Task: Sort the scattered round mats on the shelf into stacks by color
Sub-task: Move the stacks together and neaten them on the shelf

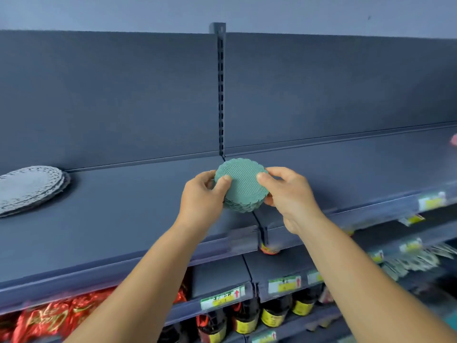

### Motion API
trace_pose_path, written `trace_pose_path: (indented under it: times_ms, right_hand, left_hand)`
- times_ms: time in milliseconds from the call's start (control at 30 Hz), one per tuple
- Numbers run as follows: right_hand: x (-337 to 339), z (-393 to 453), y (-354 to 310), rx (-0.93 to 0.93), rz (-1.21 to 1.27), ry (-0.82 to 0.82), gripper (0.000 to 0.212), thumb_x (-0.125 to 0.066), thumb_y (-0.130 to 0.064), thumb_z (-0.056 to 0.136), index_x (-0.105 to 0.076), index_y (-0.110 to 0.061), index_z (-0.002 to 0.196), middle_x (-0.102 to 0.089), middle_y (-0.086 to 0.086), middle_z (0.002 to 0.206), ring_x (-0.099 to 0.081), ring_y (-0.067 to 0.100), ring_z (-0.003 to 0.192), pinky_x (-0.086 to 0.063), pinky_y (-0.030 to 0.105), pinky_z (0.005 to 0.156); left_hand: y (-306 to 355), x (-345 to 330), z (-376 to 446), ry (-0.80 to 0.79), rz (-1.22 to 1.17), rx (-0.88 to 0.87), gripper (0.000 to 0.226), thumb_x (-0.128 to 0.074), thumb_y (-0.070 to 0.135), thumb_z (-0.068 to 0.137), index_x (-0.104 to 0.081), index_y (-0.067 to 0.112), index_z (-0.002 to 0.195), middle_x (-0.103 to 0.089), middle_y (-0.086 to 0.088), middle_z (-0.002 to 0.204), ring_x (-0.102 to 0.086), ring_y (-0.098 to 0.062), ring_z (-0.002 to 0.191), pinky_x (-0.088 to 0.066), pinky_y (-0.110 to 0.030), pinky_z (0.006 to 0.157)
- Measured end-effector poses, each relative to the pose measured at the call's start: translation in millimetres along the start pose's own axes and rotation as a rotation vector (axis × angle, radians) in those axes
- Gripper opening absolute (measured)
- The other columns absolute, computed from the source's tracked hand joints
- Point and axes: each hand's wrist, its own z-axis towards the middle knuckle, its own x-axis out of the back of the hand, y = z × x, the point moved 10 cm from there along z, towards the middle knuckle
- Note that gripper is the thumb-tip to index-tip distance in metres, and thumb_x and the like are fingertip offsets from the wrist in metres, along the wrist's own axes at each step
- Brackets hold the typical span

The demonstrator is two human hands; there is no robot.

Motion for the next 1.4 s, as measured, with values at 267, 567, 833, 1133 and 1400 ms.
trace_pose_path:
  times_ms: [267,567,833,1133,1400]
  right_hand:
    - [160,24,-12,0.035,-0.074,0.107,0.02,-0.066,-0.024,0.087,-0.058,-0.02,0.106,-0.066,-0.001,0.094,-0.062,0.011,0.076,-0.051,0.021,0.059]
    - [301,53,-3,-0.021,-0.069,0.182,0.021,-0.055,-0.017,0.091,-0.059,-0.022,0.111,-0.068,0.001,0.104,-0.068,0.018,0.089,-0.058,0.034,0.081]
    - [405,97,13,-0.047,-0.069,0.337,0.026,-0.059,-0.017,0.088,-0.062,-0.023,0.113,-0.067,-0.002,0.099,-0.066,0.018,0.08,-0.056,0.042,0.088]
    - [514,168,7,-0.058,-0.118,0.48,0.028,-0.06,-0.015,0.089,-0.061,-0.02,0.117,-0.066,-0.001,0.104,-0.064,0.016,0.079,-0.056,0.038,0.089]
    - [585,221,12,-0.068,-0.124,0.554,0.032,-0.06,-0.013,0.09,-0.061,-0.012,0.122,-0.063,-0.006,0.089,-0.062,0.014,0.073,-0.056,0.032,0.084]
  left_hand:
    - [31,-159,-15,-0.153,-0.034,0.017,0.031,-0.056,0.014,0.09,-0.063,0.018,0.12,-0.071,-0.002,0.105,-0.067,-0.021,0.101,-0.055,-0.045,0.092]
    - [51,-302,-14,-0.22,-0.059,0.078,0.041,-0.061,0.014,0.088,-0.055,0.013,0.129,-0.068,-0.007,0.109,-0.067,-0.024,0.1,-0.054,-0.042,0.093]
    - [71,-426,12,-0.382,0.043,0.015,0.017,-0.056,0.008,0.092,-0.066,0.018,0.102,-0.071,-0.009,0.105,-0.067,-0.026,0.1,-0.053,-0.045,0.094]
    - [87,-571,67,-0.543,0.027,0.028,0.021,-0.057,0.009,0.092,-0.066,0.013,0.111,-0.07,-0.004,0.098,-0.066,-0.024,0.094,-0.052,-0.033,0.088]
    - [96,-660,102,-0.552,0.091,0.045,0.045,-0.061,0.018,0.089,-0.047,0.018,0.132,-0.063,-0.003,0.095,-0.057,-0.019,0.072,-0.049,-0.028,0.069]
